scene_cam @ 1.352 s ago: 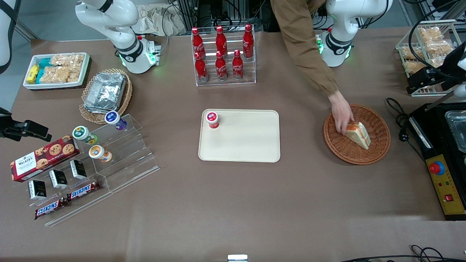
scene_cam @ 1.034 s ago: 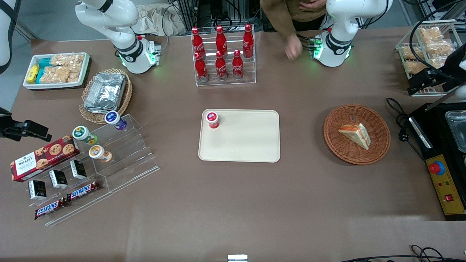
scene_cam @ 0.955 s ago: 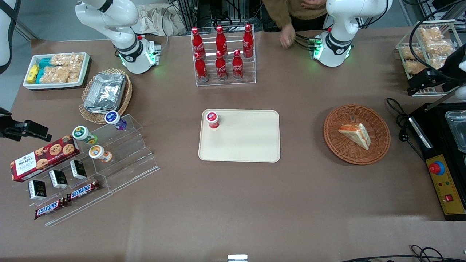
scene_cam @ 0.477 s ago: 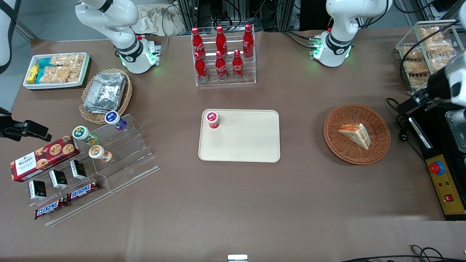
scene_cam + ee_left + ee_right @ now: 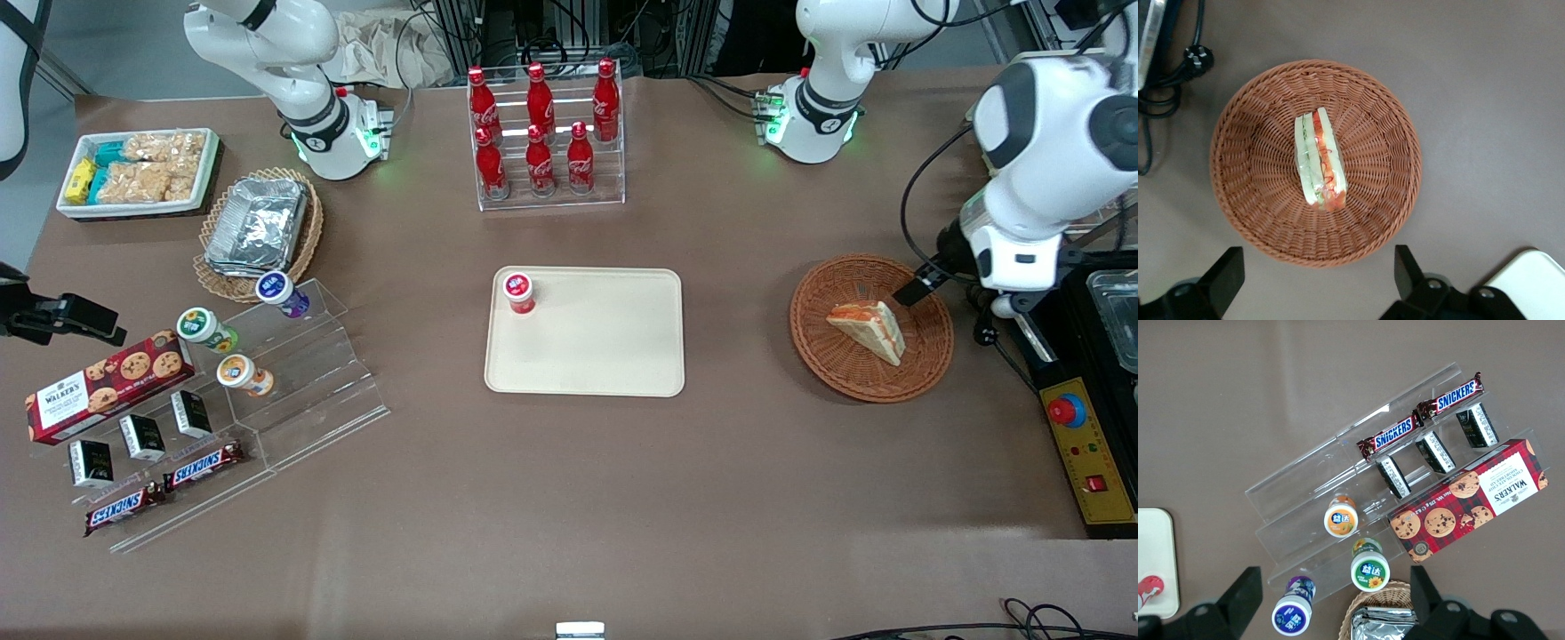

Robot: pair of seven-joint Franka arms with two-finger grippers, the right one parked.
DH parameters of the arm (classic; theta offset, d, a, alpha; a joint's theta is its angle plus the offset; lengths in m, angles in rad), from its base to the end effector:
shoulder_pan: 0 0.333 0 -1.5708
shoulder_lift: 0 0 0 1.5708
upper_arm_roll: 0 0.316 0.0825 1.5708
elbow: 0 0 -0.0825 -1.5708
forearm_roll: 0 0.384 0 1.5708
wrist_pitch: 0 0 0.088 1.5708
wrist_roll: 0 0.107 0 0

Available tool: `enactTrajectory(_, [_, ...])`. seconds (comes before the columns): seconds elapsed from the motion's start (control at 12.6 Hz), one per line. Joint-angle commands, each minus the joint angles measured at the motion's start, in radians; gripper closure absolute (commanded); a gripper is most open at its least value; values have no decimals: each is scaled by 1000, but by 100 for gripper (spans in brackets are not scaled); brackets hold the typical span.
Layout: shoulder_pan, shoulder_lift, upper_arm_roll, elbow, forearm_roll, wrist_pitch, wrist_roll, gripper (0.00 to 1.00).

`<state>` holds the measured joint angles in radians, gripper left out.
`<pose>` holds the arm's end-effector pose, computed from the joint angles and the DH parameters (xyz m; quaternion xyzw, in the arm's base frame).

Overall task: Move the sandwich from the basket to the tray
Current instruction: 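Move the left gripper down over the wrapped sandwich in the wicker basket, then close the left gripper on the sandwich's wrapped edge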

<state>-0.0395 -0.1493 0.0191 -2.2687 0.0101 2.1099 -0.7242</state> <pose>0.4921 -0.0094 0.4201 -0.9396 -0.3421 0.0034 0.0044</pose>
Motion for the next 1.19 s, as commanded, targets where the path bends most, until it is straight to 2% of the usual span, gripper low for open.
enactTrajectory(0.0, [9, 31, -7, -71, 7, 122, -55, 0])
enactTrajectory(0.4, [10, 180, -4, -127, 5, 332, -118, 0])
enactTrajectory(0.64, [13, 194, 2, -227, 5, 477, -127, 0])
enactTrajectory(0.88, [36, 208, 4, -269, 5, 536, -126, 0])
enactTrajectory(0.95, [38, 217, 4, -267, 5, 536, -124, 7])
enactTrajectory(1.03, [38, 218, 4, -267, 5, 538, -124, 51])
enactTrajectory(1.11, [38, 218, 4, -265, 5, 538, -120, 100])
